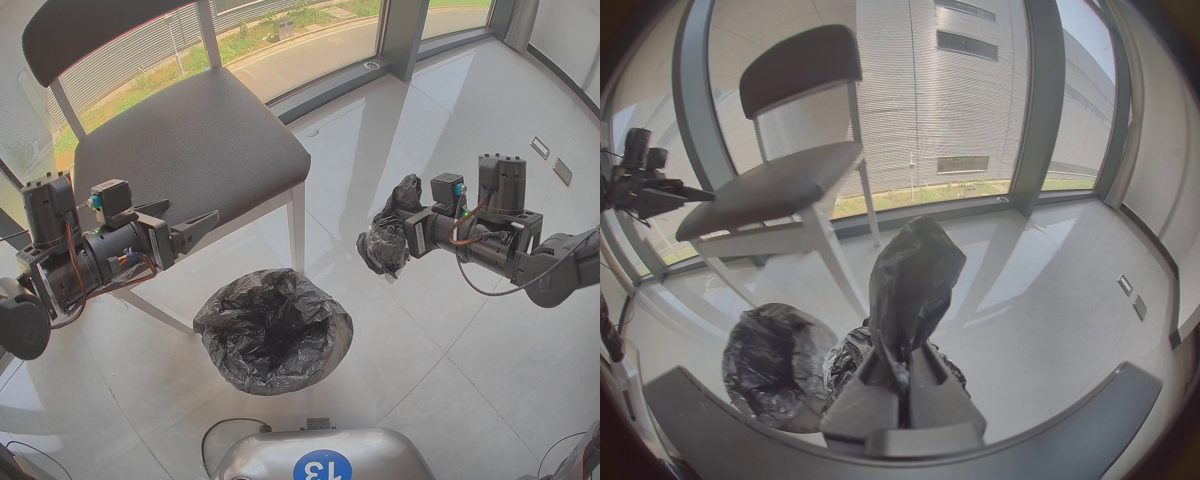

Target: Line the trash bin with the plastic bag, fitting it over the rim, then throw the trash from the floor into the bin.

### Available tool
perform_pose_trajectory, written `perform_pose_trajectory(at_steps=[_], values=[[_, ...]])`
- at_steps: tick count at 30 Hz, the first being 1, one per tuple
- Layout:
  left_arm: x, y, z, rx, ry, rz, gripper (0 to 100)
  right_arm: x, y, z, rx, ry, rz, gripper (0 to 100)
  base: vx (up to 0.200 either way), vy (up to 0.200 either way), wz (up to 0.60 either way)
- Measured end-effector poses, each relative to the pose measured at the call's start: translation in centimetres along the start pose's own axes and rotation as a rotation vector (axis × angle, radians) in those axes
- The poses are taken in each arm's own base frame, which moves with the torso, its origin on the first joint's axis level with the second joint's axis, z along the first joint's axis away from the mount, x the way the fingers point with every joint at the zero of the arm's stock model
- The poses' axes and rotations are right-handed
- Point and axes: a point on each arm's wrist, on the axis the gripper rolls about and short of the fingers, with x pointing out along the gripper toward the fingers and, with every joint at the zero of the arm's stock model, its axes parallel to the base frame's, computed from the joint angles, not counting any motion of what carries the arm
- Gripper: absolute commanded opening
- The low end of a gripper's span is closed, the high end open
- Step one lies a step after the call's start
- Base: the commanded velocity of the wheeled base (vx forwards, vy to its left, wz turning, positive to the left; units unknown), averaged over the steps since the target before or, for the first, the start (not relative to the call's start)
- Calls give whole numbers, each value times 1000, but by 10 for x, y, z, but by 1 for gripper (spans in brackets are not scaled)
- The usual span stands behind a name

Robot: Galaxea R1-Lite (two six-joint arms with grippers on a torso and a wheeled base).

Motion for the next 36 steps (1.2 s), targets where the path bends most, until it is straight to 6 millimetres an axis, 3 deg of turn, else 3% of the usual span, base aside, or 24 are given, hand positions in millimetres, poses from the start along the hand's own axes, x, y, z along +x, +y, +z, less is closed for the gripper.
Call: perform_pose_trajectory(at_steps=[6, 17, 29, 36], values=[[-1, 5, 10, -47, -73, 16, 100, -18, 27, 8, -9, -25, 84, 0, 0, 0, 0], [-2, 7, 23, -7, -159, 37, 100, -34, 75, -1, -16, 5, 242, 0, 0, 0, 0], [-13, 14, 29, 69, -190, 116, 100, -36, 146, -10, -8, 41, 429, 0, 0, 0, 0], [-22, 19, 41, 154, -226, 192, 100, -22, 164, -20, -15, 73, 456, 0, 0, 0, 0]])
